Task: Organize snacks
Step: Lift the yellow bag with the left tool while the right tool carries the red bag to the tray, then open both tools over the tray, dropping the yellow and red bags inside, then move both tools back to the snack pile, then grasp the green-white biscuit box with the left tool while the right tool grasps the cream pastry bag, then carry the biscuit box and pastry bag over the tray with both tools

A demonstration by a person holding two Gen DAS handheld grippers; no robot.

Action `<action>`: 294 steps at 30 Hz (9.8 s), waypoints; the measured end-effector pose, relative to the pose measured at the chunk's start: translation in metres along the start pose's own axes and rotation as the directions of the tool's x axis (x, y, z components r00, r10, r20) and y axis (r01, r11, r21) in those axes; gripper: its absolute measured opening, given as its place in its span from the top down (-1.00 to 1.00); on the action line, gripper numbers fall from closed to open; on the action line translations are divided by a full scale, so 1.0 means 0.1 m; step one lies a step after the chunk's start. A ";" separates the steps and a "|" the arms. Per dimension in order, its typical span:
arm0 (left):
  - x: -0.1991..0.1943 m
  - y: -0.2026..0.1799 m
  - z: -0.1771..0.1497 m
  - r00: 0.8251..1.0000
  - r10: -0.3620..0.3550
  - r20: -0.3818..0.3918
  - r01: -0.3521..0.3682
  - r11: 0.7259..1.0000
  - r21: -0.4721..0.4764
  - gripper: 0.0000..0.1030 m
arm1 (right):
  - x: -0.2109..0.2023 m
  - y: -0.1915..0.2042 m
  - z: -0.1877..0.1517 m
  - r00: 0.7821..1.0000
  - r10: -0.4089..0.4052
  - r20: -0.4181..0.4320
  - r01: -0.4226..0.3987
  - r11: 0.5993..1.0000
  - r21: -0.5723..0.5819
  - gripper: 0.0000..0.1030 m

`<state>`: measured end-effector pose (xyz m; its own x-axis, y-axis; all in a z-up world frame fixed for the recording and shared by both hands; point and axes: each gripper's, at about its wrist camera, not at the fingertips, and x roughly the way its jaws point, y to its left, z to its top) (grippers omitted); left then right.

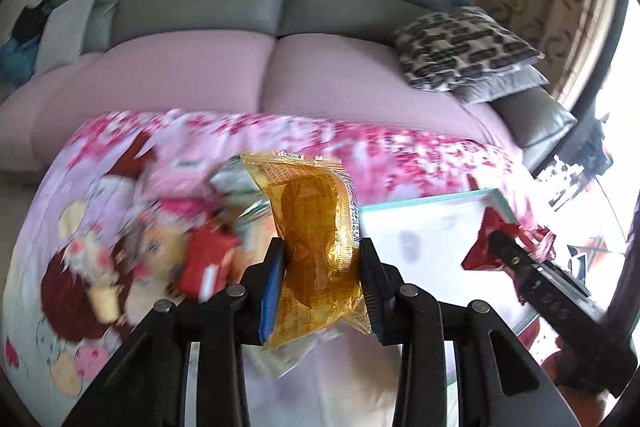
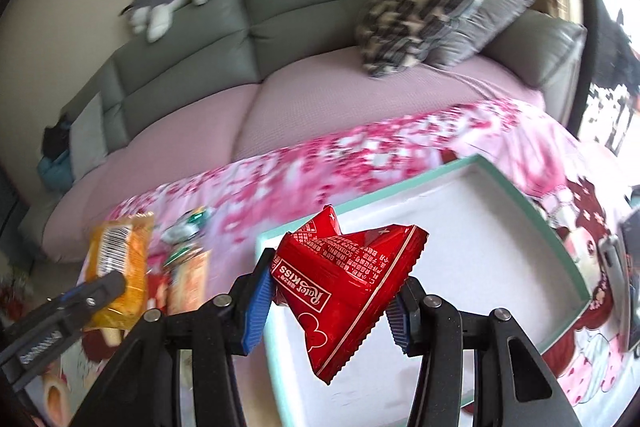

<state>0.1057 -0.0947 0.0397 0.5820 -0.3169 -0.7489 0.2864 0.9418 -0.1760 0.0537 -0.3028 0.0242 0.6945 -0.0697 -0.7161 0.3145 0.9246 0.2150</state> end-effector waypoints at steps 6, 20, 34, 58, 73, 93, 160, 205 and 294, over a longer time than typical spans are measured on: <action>0.19 -0.47 0.16 0.999 -0.053 -0.010 0.054 0.996 0.077 0.27 | 0.04 -0.47 0.09 0.997 -0.071 0.011 0.070 0.994 0.090 -0.02; 0.93 -1.18 0.10 0.989 -0.080 -0.124 0.101 0.979 0.176 0.26 | 0.33 -1.20 0.05 0.984 -0.175 -0.026 0.177 0.968 0.178 -0.02; 1.32 -1.43 -0.10 0.984 -0.049 -0.169 0.082 0.977 0.196 0.26 | 0.45 -1.42 0.02 0.984 -0.173 -0.051 0.180 0.961 0.208 -0.02; 1.13 -1.15 0.00 0.992 0.091 -0.083 -0.083 0.992 0.091 -0.99 | 0.41 -1.39 0.07 0.983 -0.180 -0.046 0.186 0.966 0.177 -0.73; 1.16 -0.79 0.02 0.988 0.145 -0.054 -0.146 0.989 -0.030 -1.00 | 0.42 -1.33 0.06 0.986 -0.163 -0.028 0.165 0.975 0.150 -1.00; 0.71 -0.41 0.11 0.964 0.255 -0.076 -0.253 0.967 0.036 -0.99 | 0.10 -0.93 0.13 0.978 -0.202 -0.058 0.204 0.979 0.026 -1.00; 0.92 1.34 -0.84 0.911 0.150 -0.385 -0.262 0.930 -0.257 -1.00 | 1.07 1.36 -1.10 0.914 0.005 -0.405 -0.175 0.906 -0.384 -1.00; 0.83 1.25 -0.80 0.926 0.133 -0.353 -0.219 0.952 -0.216 0.08 | 1.10 1.58 -1.21 0.946 0.014 -0.324 -0.187 0.838 -0.512 -0.36; 0.33 -0.81 -0.36 0.999 -0.026 -0.048 0.035 0.979 0.201 0.20 | -0.29 -0.85 0.02 0.989 -0.134 0.066 0.132 0.991 0.036 0.61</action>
<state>0.0739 -0.1775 0.0062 0.5370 -0.3352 -0.7741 0.4538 0.8884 -0.0698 0.0081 -0.3803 0.0278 0.6873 -0.2177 -0.6930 0.4266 0.8931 0.1425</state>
